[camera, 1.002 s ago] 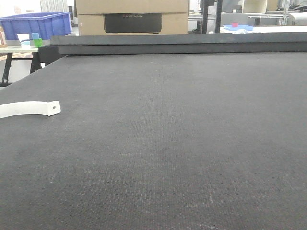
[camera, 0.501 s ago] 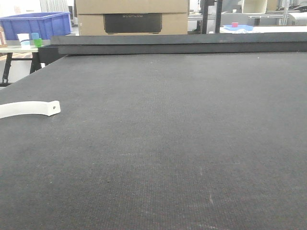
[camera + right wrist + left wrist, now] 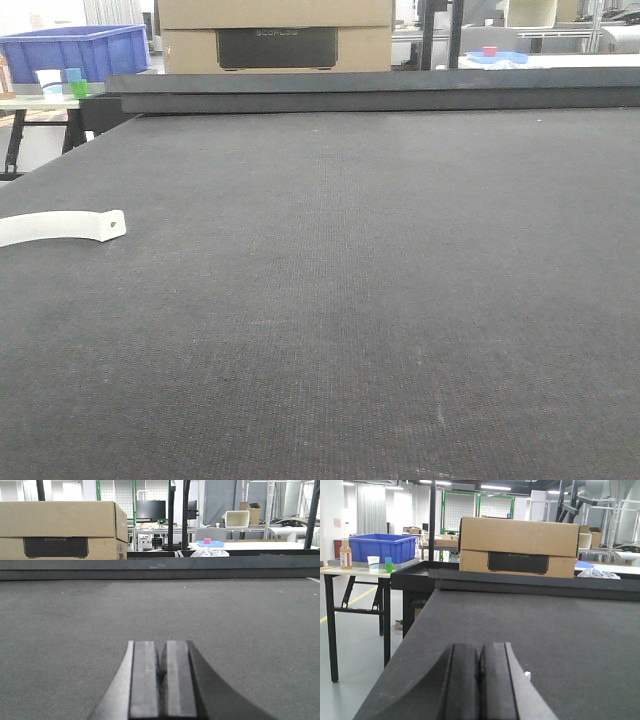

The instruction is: Grab PVC pipe and place in blue bin

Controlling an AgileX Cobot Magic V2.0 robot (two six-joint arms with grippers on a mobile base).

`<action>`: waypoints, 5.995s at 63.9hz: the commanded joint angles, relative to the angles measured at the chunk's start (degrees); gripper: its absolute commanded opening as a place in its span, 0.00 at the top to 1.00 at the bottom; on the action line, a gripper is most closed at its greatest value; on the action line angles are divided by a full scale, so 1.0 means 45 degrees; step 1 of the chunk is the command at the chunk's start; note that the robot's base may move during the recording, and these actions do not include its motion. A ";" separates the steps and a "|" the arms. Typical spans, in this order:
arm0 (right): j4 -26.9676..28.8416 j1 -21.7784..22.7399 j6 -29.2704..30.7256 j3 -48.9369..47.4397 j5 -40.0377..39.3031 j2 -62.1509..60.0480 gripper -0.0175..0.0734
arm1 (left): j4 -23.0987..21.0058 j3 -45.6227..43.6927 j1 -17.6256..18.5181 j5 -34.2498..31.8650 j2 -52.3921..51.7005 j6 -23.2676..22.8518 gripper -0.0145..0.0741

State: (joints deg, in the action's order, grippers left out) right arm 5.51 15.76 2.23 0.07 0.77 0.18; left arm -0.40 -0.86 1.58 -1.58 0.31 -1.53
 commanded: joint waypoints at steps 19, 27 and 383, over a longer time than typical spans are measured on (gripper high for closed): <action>0.0535 0.0040 0.0036 -0.3428 0.3584 -0.0026 0.99 | -0.0070 -0.4897 0.0092 0.4735 0.0633 0.0006 0.96; 0.0512 0.0040 0.0036 -0.5408 0.4257 0.0867 0.99 | -0.0070 -0.6915 0.0092 0.5919 0.1987 0.0006 0.96; 0.1222 -0.0014 0.1246 -1.5197 1.1933 1.7036 0.99 | -0.0271 -1.5491 -0.0358 0.9119 1.6695 0.0771 0.96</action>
State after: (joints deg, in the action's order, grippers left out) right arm 11.25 15.58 7.07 -68.11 58.26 78.84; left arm -0.53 -73.04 -1.06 47.92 79.83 1.12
